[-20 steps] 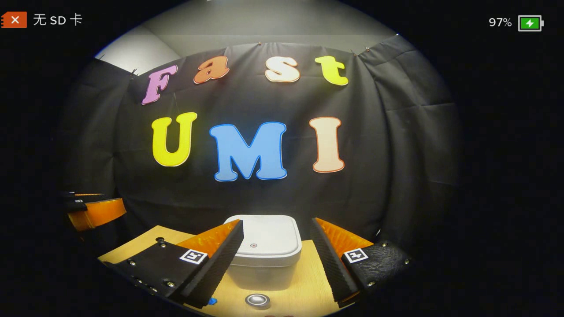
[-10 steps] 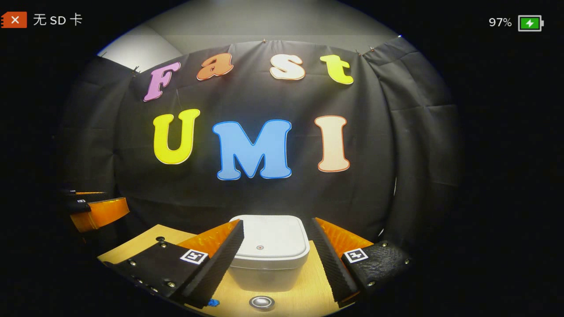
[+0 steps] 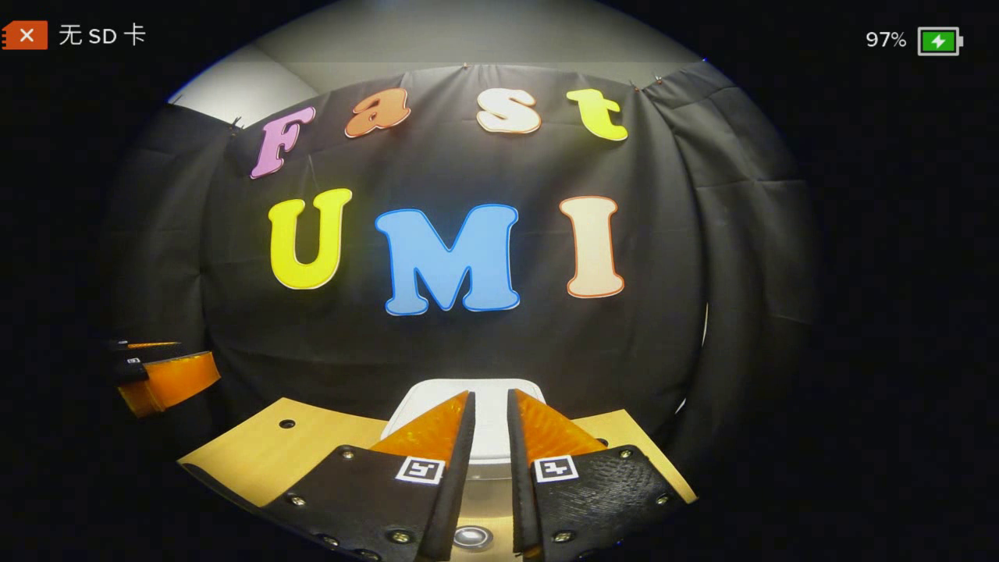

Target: Press the lid of the desktop garbage bin to open it, pick up the crumpled paper on the desktop and throw it into the bin, then pick up the pop can on the desktop and drop it into the bin, and finally close the garbage bin lid.

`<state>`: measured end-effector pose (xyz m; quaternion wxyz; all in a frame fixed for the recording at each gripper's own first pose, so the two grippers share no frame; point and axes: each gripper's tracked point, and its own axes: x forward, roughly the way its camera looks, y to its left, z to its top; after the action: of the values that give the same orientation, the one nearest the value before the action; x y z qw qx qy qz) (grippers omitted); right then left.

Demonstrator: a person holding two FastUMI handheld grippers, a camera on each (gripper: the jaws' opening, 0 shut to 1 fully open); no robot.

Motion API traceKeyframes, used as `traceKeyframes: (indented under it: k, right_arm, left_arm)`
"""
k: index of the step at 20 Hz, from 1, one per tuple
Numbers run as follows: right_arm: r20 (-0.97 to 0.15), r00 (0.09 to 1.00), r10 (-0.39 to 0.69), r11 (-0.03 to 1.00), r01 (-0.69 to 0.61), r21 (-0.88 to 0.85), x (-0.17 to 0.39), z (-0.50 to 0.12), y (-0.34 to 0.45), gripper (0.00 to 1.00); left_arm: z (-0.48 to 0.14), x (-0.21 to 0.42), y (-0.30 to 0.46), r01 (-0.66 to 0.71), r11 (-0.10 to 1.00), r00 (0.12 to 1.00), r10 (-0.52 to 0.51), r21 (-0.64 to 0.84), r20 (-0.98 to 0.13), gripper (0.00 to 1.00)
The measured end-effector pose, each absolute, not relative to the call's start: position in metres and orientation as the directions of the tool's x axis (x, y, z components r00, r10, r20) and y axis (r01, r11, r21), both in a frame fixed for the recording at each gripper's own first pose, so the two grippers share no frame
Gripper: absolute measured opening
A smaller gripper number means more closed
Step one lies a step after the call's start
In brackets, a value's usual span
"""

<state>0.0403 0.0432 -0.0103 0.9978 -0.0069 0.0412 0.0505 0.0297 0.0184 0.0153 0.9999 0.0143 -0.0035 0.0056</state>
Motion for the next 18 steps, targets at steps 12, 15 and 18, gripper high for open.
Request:
traceKeyframes:
  k: [12, 15, 18]
  right_arm:
    - [-0.157, 0.972, 0.175, 0.984, -0.179, -0.015, 0.058, -0.033, 0.068, 0.06]
    - [-0.211, 0.96, 0.184, 0.981, -0.191, -0.014, 0.076, -0.049, 0.071, 0.06]
    - [-0.274, 0.942, 0.194, 0.979, -0.205, -0.012, 0.09, -0.071, 0.075, 0.06]
  left_arm:
    - [0.014, 0.032, 0.03, -0.028, 0.999, 1.0, 0.028, 0.021, 0.002, 0.95]
    - [0.014, 0.033, 0.034, -0.039, 0.999, 0.999, 0.039, 0.025, 0.004, 0.95]
    - [0.012, 0.034, 0.04, -0.05, 0.998, 0.999, 0.05, 0.024, 0.004, 0.95]
